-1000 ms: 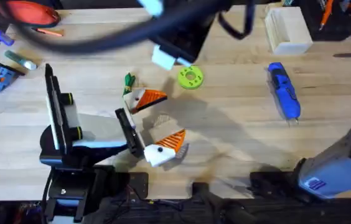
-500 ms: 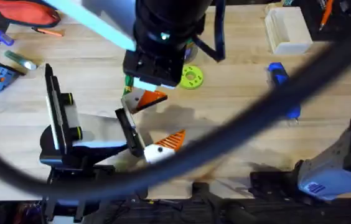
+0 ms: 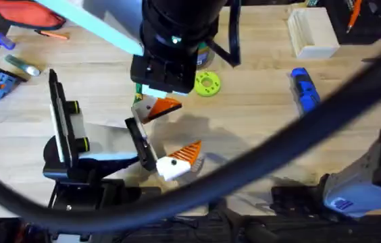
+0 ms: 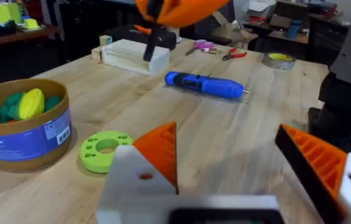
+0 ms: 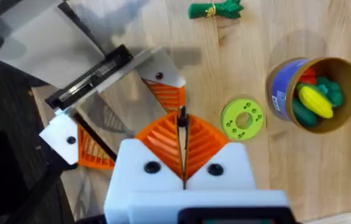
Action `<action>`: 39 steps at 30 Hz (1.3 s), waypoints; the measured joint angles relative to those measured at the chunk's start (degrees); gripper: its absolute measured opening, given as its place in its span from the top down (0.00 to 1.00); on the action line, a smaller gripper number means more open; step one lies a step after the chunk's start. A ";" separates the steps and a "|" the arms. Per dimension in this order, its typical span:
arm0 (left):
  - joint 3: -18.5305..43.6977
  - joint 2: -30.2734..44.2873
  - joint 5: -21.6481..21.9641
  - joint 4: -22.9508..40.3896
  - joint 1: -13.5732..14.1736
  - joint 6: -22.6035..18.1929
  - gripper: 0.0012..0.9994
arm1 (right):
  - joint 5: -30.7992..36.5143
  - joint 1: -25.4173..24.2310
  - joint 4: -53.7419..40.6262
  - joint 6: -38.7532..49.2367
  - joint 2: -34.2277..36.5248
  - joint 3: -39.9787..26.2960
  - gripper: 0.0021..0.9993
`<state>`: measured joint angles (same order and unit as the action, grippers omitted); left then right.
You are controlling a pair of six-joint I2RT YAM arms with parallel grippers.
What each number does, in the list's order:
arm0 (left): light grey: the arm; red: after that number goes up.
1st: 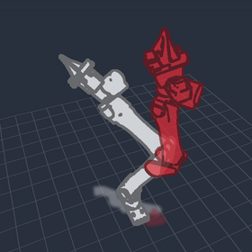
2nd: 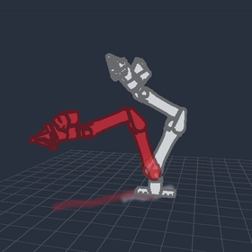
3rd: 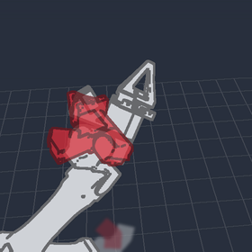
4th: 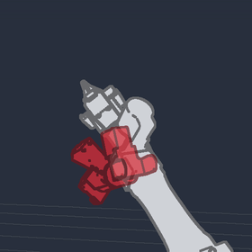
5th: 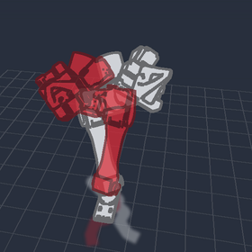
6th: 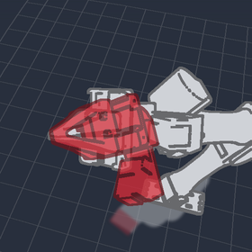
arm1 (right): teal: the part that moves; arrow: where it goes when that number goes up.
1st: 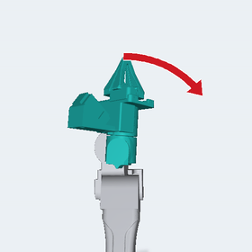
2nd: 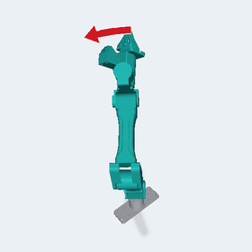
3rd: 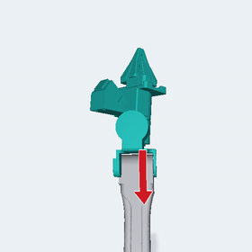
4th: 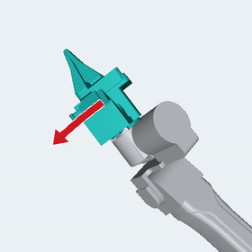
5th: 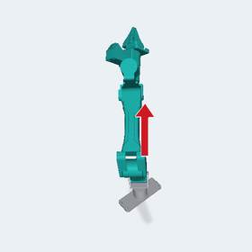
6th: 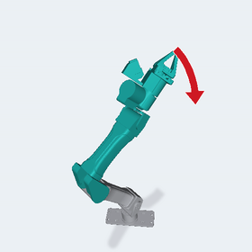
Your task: Pick up the gripper from the table and insert it into the empty holder that is missing its gripper. Then pick up a screw, insert it into the mounting hole, and use the screwdriver to tighten it. Finally, clean up the table by picking up the vegetable and placing it into the bucket.
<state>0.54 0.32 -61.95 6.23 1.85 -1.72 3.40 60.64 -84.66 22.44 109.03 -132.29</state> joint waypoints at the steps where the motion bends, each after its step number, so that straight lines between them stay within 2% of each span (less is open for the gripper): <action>1: 0.00 -0.02 0.00 -0.01 0.00 0.00 0.01 | 0.00 0.00 0.00 0.10 0.00 0.00 1.00; 9: 0.00 -0.02 0.00 -0.01 0.00 0.00 0.01 | 0.00 0.00 0.02 0.35 0.41 -0.11 1.00; 17: 0.00 0.00 0.00 -0.01 0.00 0.00 0.01 | 0.00 0.65 0.44 0.31 4.04 -0.11 1.00; 39: 0.00 -0.01 0.00 0.01 0.00 0.00 0.01 | -0.26 2.05 0.79 -0.11 4.24 -0.11 1.00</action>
<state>0.54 0.31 -61.95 6.24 1.85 -1.72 3.14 62.70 -83.88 22.33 113.27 -132.40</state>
